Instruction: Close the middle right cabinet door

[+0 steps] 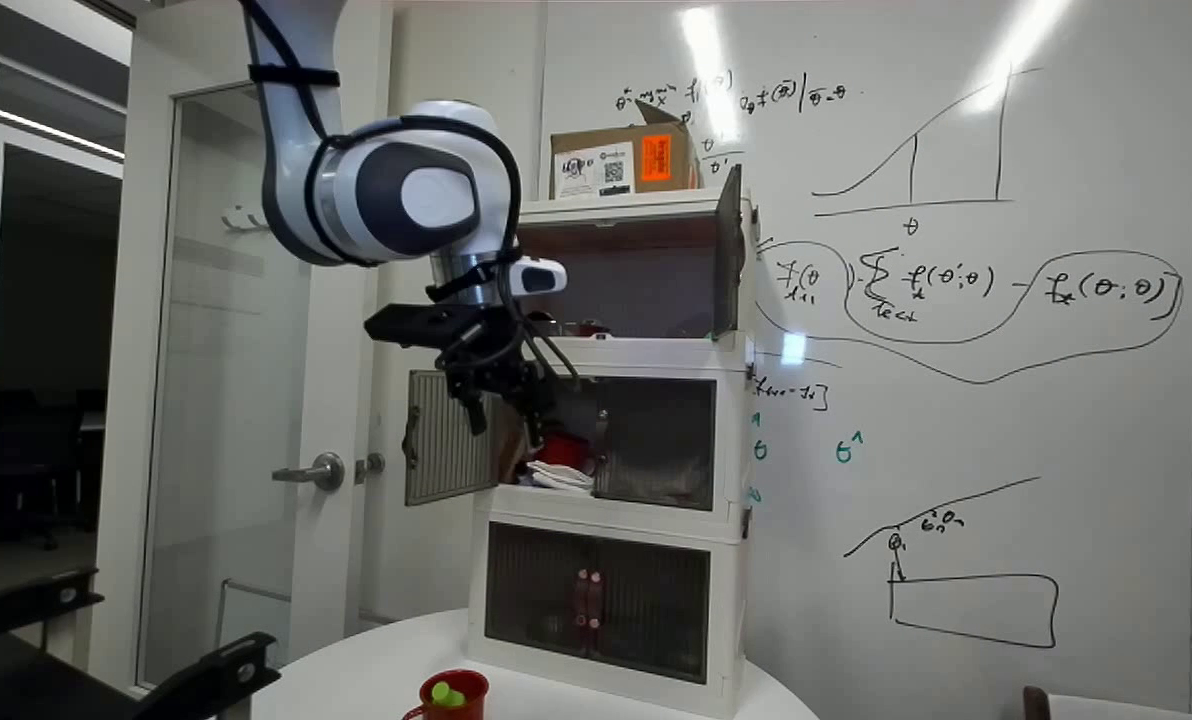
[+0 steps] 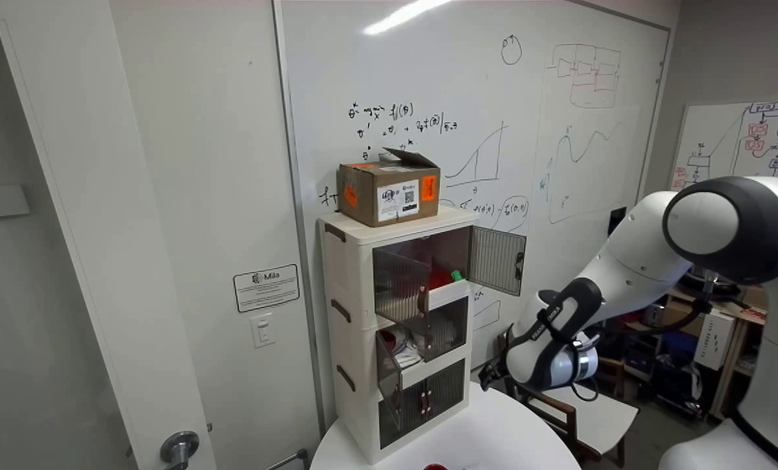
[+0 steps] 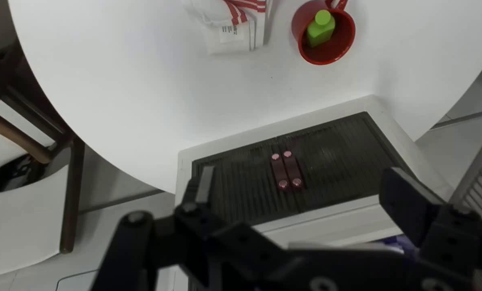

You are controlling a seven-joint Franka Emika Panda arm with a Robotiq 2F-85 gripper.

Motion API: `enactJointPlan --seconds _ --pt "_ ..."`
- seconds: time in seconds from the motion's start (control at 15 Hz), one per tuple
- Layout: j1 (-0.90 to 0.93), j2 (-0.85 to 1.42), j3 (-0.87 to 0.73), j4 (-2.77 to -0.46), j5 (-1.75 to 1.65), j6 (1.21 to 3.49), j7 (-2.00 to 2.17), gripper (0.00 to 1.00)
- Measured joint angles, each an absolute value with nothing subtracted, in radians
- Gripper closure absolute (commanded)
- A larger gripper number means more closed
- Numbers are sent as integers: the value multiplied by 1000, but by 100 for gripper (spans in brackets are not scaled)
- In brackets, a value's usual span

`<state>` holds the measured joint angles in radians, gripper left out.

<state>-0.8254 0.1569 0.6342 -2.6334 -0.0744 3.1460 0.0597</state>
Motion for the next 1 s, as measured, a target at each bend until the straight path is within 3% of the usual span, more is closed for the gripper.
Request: enactJointPlan --seconds 0.33,0.73,1.0 --pt "-874 -40 775 -2600 112 3068 59 0" --pt "-798 -255 683 -2492 334 2833 -17 0" --pt "-792 -275 677 -2494 339 2819 -17 0"
